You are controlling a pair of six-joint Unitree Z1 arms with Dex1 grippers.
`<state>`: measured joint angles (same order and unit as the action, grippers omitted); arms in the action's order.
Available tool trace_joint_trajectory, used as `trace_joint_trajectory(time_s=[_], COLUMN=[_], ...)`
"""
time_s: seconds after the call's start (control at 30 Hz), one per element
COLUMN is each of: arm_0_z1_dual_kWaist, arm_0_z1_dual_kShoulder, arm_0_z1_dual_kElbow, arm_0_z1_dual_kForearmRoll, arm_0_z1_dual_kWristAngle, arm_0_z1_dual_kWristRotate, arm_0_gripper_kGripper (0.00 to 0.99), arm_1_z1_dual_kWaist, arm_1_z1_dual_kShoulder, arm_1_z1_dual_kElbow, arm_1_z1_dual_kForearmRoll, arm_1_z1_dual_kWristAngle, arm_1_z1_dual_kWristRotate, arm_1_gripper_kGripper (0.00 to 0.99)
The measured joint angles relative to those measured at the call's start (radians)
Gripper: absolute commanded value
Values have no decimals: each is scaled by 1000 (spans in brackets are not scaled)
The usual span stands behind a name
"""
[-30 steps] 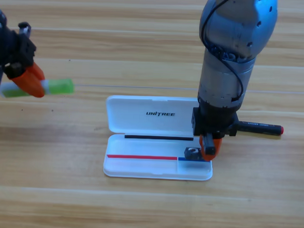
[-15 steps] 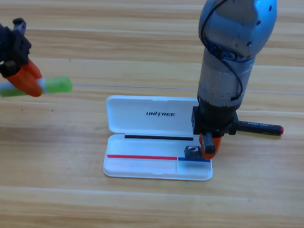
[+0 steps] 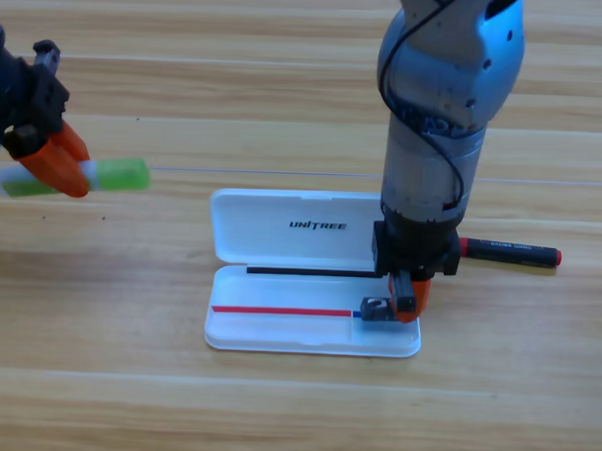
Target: Clean up eraser and pencils
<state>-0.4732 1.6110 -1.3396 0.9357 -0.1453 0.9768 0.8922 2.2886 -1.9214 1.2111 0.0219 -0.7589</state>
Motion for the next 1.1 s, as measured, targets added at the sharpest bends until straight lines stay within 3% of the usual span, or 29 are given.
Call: trace_joint_trajectory(time_s=[0.63, 0.77, 0.8, 1.1], arm_0_z1_dual_kWaist=[-1, -9, -12, -21], arm_0_z1_dual_kShoulder=[11, 11, 11, 11], arm_0_z1_dual_kElbow=[-2, -9, -15, -24], arm_0_z1_dual_kForearmRoll=[0, 0, 0, 0], arm_0_z1_dual_kWristAngle=[-11, -11, -11, -11], arm_0_z1_dual_kWristRotate=[-1, -9, -10, -12], arm_0_gripper_kGripper=[0, 0, 0, 0], arm_1_z1_dual_kWaist=[13, 13, 13, 13], arm_1_z1_dual_kShoulder=[2, 2, 2, 2], arm_1_z1_dual_kElbow=[0, 0, 0, 0], arm_1_z1_dual_kForearmRoll=[8, 11, 11, 11], arm_1_z1_dual_kWristAngle=[0, 0, 0, 0], arm_1_z1_dual_kWristRotate=[14, 27, 31, 51], arm_1_gripper_kGripper=[6, 778, 865, 968])
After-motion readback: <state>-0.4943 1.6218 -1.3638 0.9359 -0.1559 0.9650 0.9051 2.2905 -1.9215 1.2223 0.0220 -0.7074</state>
